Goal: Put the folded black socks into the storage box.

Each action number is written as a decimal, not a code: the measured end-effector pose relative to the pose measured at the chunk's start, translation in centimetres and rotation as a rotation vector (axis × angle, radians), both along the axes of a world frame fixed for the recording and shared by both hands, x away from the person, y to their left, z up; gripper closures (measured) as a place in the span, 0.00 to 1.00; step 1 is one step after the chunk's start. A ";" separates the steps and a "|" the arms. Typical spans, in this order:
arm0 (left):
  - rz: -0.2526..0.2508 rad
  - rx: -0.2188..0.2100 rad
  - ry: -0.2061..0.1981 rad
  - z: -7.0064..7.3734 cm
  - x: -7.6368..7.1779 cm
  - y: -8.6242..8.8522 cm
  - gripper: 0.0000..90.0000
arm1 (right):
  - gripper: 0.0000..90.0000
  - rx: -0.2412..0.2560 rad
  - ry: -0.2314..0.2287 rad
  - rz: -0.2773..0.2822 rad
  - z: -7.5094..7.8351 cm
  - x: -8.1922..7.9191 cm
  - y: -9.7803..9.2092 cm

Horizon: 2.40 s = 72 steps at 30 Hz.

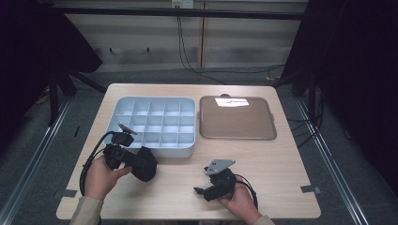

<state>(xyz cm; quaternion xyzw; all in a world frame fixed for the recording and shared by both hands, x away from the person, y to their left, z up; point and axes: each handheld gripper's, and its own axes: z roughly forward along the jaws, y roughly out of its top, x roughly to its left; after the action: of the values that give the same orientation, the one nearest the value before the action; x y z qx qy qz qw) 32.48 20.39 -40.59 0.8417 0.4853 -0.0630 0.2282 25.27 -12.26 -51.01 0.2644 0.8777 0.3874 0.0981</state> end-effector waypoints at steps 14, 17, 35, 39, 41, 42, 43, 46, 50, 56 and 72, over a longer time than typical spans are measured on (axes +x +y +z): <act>0.004 0.008 -0.016 2.4 0.3 0.9 0.74 | 0.18 -0.001 0.002 0.000 0.0 0.0 0.1; 0.005 0.018 -0.013 2.6 0.4 0.9 0.74 | 0.18 -0.002 0.003 -0.002 0.0 0.0 0.1; 0.009 0.047 -0.018 5.0 1.3 1.3 0.75 | 0.17 -0.005 0.001 -0.015 0.0 -0.1 0.1; 0.008 0.054 -0.008 5.3 1.7 1.3 0.75 | 0.17 -0.005 0.000 -0.016 0.0 -0.1 0.1; 0.008 0.054 -0.007 5.5 1.8 1.3 0.75 | 0.17 -0.005 -0.002 -0.016 0.0 -0.1 0.1; 0.009 0.056 -0.003 5.7 1.9 1.3 0.75 | 0.17 -0.005 -0.002 -0.017 0.0 -0.1 0.1; 0.009 0.060 -0.005 5.8 2.0 1.4 0.75 | 0.17 -0.005 -0.002 -0.017 0.0 -0.1 0.1; 0.006 0.064 -0.002 6.2 2.3 1.5 0.75 | 0.17 -0.005 -0.004 -0.017 0.0 -0.1 0.1; 0.007 0.073 -0.004 6.7 2.6 1.6 0.75 | 0.17 -0.005 0.000 -0.021 0.0 -0.1 0.1; 0.007 0.074 -0.007 7.6 2.9 1.6 0.75 | 0.17 -0.005 0.000 -0.022 0.0 -0.1 0.1; 0.044 0.071 -0.021 9.1 3.8 2.6 0.74 | 0.17 -0.005 0.000 -0.021 0.0 -0.1 0.1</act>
<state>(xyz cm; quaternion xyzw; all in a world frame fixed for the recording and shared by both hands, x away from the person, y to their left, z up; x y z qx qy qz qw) 36.31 22.97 -31.49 0.8390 0.5033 -0.0319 0.2045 25.16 -12.13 -51.02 0.2732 0.8758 0.3843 0.1028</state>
